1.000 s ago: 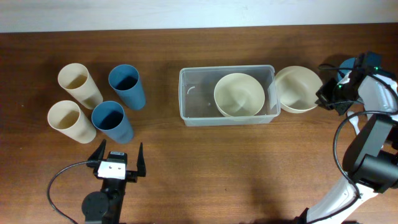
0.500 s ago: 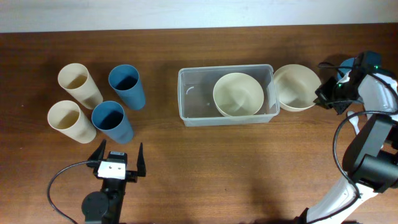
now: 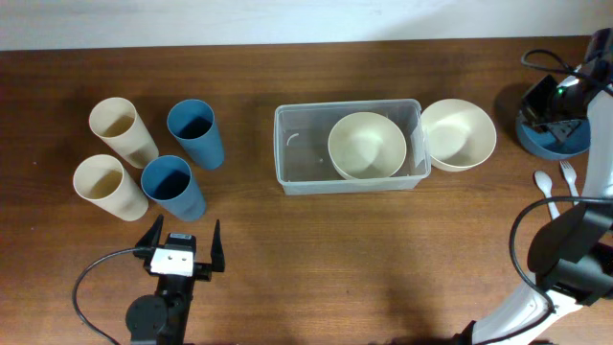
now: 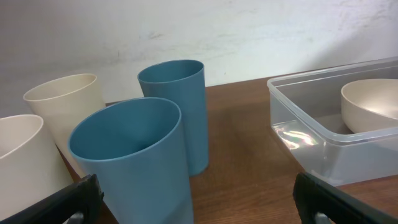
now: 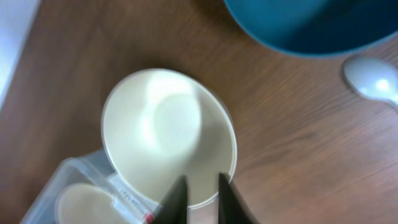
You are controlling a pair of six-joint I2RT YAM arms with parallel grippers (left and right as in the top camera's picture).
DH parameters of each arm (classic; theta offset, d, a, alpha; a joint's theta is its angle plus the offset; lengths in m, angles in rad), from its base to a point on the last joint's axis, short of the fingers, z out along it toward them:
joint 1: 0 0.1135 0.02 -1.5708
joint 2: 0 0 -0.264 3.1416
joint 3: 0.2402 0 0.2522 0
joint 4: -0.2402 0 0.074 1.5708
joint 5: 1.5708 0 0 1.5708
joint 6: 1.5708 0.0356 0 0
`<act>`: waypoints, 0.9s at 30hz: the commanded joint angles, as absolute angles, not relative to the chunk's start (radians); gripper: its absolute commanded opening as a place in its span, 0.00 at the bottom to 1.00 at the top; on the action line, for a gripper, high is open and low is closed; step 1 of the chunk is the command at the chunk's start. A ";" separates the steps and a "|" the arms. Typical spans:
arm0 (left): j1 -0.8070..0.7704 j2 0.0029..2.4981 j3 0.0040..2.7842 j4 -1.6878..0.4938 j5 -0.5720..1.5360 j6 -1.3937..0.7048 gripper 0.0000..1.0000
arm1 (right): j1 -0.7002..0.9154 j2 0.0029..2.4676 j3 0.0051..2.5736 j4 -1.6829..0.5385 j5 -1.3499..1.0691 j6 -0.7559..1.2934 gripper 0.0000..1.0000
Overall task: Pack container
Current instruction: 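Grasp the rim of the second cream bowl with the right gripper, then lift the second cream bowl and stack it into the first bowl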
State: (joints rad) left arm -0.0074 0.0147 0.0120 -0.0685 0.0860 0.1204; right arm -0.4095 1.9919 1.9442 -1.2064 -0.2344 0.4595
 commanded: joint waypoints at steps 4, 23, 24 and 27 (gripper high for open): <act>-0.010 0.008 0.009 -0.075 0.083 0.137 1.00 | -0.405 1.985 1.806 -1.213 -0.200 0.451 0.32; -0.010 0.008 0.009 -0.075 0.083 0.137 1.00 | -0.403 1.985 1.480 -0.950 -0.324 0.480 0.65; -0.010 0.008 0.009 -0.075 0.083 0.137 1.00 | -0.402 1.985 1.467 -0.939 -0.331 0.479 0.65; -0.010 0.008 0.009 -0.075 0.083 0.137 1.00 | -0.392 1.985 1.433 -0.900 -0.341 0.476 0.65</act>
